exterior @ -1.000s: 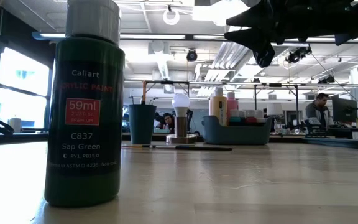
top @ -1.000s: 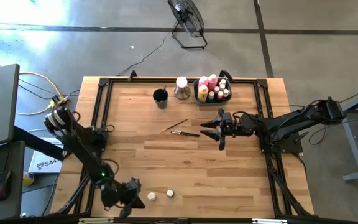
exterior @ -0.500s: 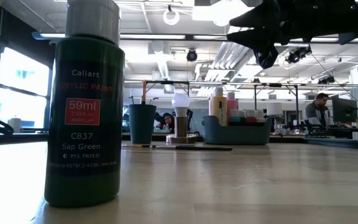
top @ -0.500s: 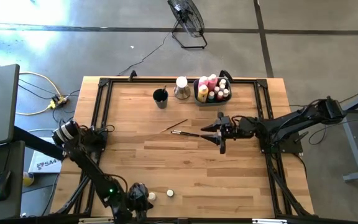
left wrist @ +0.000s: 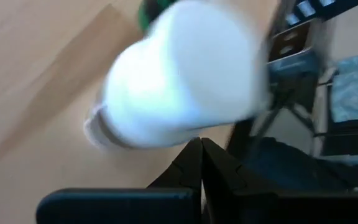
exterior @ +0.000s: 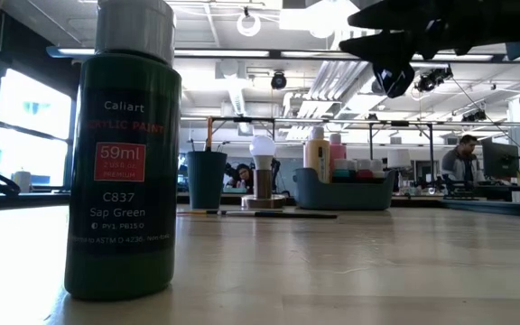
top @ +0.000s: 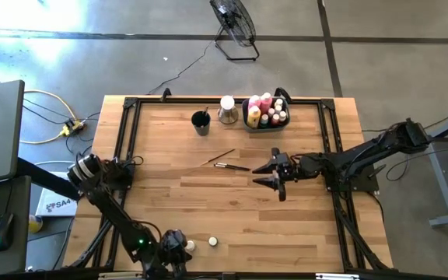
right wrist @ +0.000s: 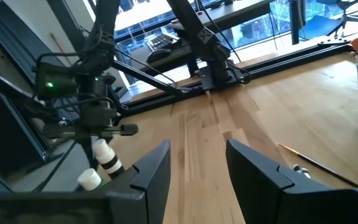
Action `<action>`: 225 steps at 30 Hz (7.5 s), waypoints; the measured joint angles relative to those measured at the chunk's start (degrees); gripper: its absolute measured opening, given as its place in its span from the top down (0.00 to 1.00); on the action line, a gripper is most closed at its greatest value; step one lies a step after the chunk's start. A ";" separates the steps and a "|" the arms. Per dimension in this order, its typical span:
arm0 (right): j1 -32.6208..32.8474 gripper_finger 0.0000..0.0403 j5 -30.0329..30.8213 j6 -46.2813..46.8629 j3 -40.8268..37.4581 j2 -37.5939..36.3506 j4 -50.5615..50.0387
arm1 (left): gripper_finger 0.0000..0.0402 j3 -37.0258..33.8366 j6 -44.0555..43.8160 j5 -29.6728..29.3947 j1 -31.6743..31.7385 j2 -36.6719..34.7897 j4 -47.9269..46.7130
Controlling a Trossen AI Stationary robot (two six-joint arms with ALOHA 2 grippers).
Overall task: Pick & Place Paint Supplies
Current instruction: Move the small white paint bottle to the center of the table, then move the small green paint bottle to the center of the table
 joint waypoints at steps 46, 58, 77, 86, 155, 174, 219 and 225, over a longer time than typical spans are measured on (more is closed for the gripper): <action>0.00 0.63 2.99 -1.57 -0.01 0.00 0.00 | 1.00 -0.09 -0.50 -12.91 3.55 2.79 -6.21; 0.00 0.63 2.99 -1.57 0.01 0.00 0.00 | 1.00 -2.94 3.96 -12.89 7.84 2.79 -6.26; 0.00 0.63 2.99 -1.79 0.01 0.00 -0.02 | 1.00 -6.03 6.78 -20.58 8.33 2.79 -5.87; 0.00 0.63 2.99 -1.79 0.01 0.00 -0.02 | 1.00 -6.03 10.52 -22.12 11.52 2.79 -5.79; 0.00 0.63 2.99 0.17 0.01 0.00 -3.03 | 1.00 -1.36 16.18 -6.33 4.91 2.60 -1.18; 0.00 0.63 1.23 2.95 0.01 -0.01 -3.53 | 1.00 0.63 18.09 -10.10 4.13 9.32 21.40; 0.02 0.63 1.49 2.54 0.01 -0.02 -4.42 | 1.00 8.13 17.01 -14.97 8.38 12.02 7.92; 0.02 0.63 1.49 2.51 -0.01 -0.02 -4.64 | 1.00 8.13 17.09 -14.73 8.28 12.02 7.46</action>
